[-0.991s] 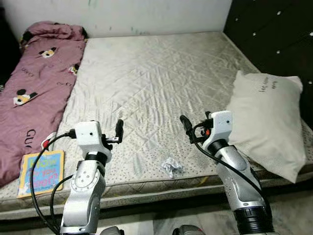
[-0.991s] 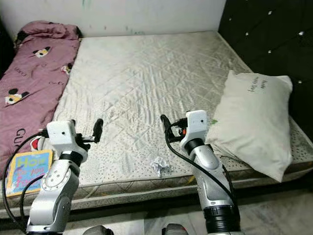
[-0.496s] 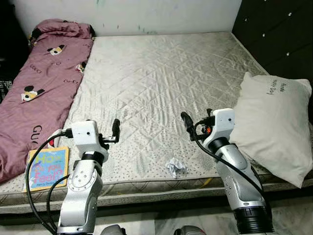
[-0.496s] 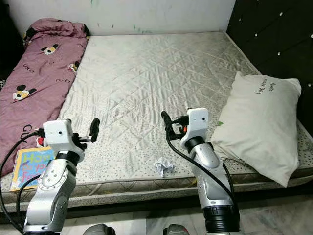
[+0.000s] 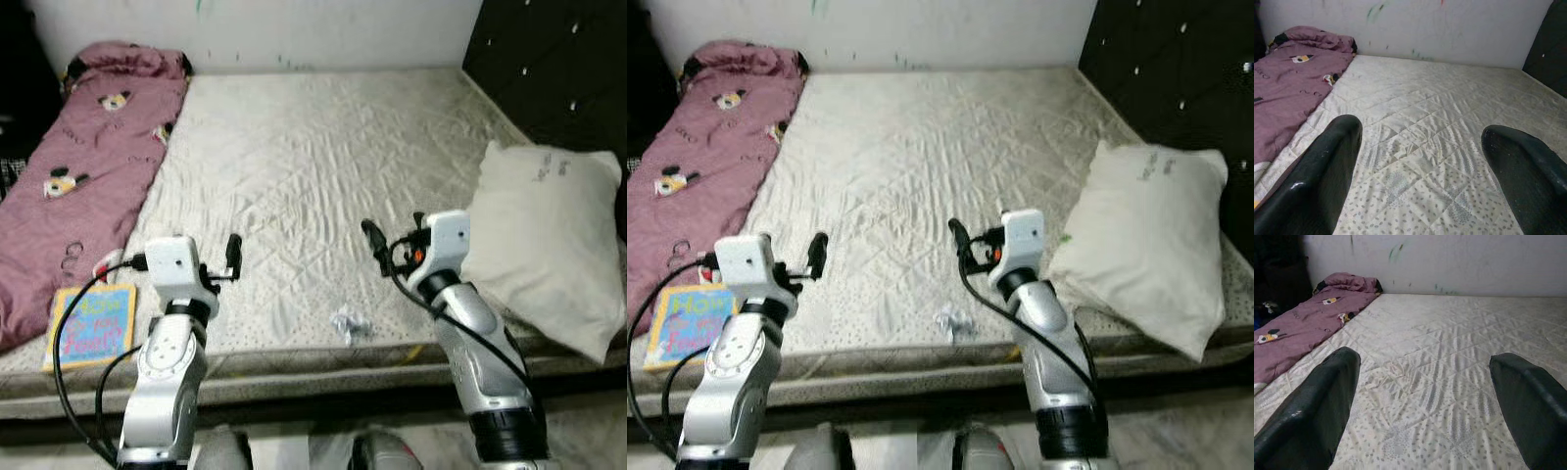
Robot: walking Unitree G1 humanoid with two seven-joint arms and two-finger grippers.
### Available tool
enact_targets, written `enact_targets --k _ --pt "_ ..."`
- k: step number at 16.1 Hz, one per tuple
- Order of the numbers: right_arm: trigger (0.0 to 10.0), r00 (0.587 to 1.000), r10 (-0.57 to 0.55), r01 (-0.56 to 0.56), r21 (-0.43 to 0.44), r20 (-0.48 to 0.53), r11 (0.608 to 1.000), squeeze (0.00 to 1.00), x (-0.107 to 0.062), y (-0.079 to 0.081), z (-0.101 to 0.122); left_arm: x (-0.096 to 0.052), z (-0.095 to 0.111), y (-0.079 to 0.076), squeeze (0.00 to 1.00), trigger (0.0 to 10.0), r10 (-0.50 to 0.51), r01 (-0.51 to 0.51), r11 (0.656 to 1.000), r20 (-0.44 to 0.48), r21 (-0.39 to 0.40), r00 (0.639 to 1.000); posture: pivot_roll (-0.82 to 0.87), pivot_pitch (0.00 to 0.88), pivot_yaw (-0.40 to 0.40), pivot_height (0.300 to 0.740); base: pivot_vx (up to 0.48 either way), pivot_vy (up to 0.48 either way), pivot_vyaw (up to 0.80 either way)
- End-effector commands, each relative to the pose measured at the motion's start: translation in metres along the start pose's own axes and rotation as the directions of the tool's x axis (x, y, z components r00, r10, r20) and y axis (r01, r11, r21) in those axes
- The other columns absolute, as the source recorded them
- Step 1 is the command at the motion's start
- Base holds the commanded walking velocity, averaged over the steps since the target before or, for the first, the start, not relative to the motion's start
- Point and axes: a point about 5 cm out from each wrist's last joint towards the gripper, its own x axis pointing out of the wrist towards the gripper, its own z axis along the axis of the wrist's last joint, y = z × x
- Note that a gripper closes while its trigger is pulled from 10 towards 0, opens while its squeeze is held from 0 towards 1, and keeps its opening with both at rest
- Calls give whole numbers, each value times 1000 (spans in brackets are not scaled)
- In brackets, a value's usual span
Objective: Clean up the room
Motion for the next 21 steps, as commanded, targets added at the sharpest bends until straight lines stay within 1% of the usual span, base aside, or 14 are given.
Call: enact_targets --k 1,4,6,7,13,16,19,21 --pt "10000 1000 5 -5 6 -5 1000 0 1 1 0 0 -1 3 0 10000 17 -17 1000 -9 8 1000 -75 24 12 614 0 0 0" --pt "10000 1000 3 -3 2 -9 1000 0 2 0 -1 0 0 6 0 10000 41 -41 999 1 -10 999 -76 21 9 614 0 0 0" --pt "10000 1000 5 -5 -1 -10 1000 0 2 0 -1 0 -1 7 0 10000 49 -49 999 -8 -24 999 -77 21 8 614 0 0 0" --pt "10000 1000 8 -8 -2 -13 1000 0 2 0 -1 -1 -2 6 0 10000 27 -28 999 -11 -31 1000 -77 18 6 614 0 0 0" --pt "10000 999 36 -37 -23 -12 999 0 2 3 -1 -4 -3 4 0 10000 -6 5 999 -16 -45 1000 -76 14 -3 614 0 0 0" --pt "10000 999 38 -38 -21 -14 999 0 2 4 -1 -4 -3 3 0 10000 -11 11 999 -14 -46 1000 -76 14 -3 614 278 0 0" --pt "10000 999 36 -37 -12 -14 999 0 2 4 -2 -4 -3 4 0 10000 -21 20 999 -16 -50 1000 -79 23 1 589 360 0 0" --pt "10000 999 33 -33 -11 -13 999 0 2 3 -2 -4 -2 4 0 10000 -23 23 998 -16 -50 1000 -78 29 2 589 382 0 0"
